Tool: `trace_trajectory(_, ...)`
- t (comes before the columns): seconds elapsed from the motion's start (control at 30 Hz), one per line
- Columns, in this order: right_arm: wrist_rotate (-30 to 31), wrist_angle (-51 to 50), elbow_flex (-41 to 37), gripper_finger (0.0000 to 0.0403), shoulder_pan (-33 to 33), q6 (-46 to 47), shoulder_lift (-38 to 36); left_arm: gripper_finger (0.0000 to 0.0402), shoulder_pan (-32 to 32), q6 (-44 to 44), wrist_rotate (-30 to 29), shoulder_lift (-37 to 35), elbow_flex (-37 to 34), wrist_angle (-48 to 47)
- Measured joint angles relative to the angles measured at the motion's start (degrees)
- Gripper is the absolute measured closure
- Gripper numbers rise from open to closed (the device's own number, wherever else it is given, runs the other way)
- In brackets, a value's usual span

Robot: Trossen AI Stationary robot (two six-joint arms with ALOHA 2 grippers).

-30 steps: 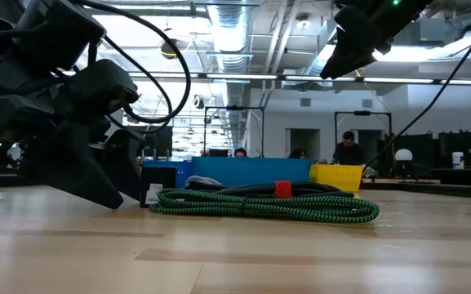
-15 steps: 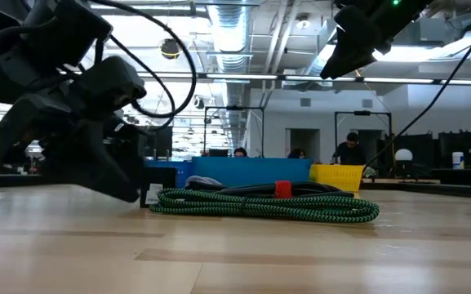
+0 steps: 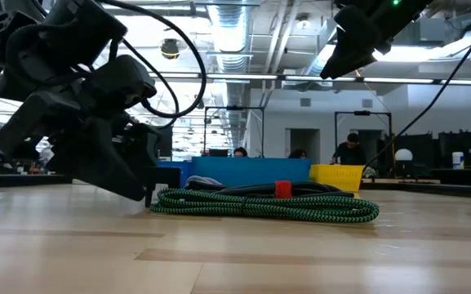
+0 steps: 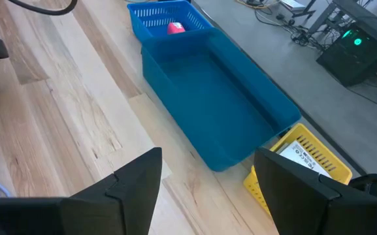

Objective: Pick and place items into bin
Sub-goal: Put the black charger adapter into the blue bin

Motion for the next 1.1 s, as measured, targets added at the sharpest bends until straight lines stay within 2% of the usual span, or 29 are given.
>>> trace_trajectory(1.1, -0.05, 0.00, 0.00, 0.0163, 0.00, -0.02, 0.00, 0.0139, 0.02, -0.02, -0.09, -0.07, 0.04, 2.99)
